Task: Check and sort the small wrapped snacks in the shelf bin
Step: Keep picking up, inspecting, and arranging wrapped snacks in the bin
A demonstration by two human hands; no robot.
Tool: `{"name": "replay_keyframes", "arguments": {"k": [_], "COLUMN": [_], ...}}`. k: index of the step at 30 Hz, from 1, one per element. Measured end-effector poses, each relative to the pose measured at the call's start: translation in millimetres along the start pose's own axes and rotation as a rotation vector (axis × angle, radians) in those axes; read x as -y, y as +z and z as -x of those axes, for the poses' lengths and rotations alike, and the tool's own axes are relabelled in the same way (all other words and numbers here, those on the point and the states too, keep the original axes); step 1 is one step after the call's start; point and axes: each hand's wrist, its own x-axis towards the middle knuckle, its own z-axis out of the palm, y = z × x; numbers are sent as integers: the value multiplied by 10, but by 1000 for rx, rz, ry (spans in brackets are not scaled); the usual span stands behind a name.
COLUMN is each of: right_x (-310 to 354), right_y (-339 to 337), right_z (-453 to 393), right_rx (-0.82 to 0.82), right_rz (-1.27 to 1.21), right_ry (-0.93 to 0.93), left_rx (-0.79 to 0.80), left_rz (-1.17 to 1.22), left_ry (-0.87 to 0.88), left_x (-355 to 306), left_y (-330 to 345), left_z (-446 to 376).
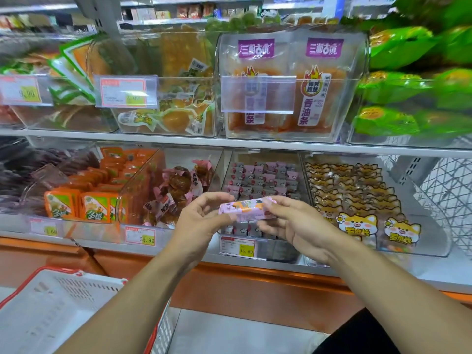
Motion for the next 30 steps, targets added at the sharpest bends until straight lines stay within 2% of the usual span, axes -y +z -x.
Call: {"name": "replay_keyframes", "arguments": {"k": [4, 6, 12, 17, 19, 21, 23, 26, 28, 30], "right_x": [8, 8, 9, 125, 211, 295, 367, 474, 506, 507], "right_y": [-13, -18, -17, -47, -66, -80, -79, -55, -64, -65], "right_z": [2, -3, -11, -88, -188, -349, -566, -918, -1160, -1351], "right_rx": [20, 19, -13, -169, -305, -488, -593, -712, -688, -580], "right_rz": [-24, -26, -43, -123, -120, 5, 218, 794, 994, 1006], "right_ry": [-33, -55, -99, -159, -257, -361, -441, -433, -491, -561], "left_rx": [14, -1, -50, -87, -105, -111, -78, -31, -15, 6], "left_rz": [161, 160, 110, 141, -27, -321, -519, -771, -892, -1001], "left_ry": [-124, -162, -133, -131, -60, 44, 149, 258, 274, 278], "left_x": [-23, -1, 59, 91, 112, 138, 160, 196, 222, 264], "left_y": [21, 26, 30, 189, 258, 312, 365, 421, 428, 418], "left_z": [-13, -15, -65, -88, -94, -104, -122, -200, -255, -308]}}
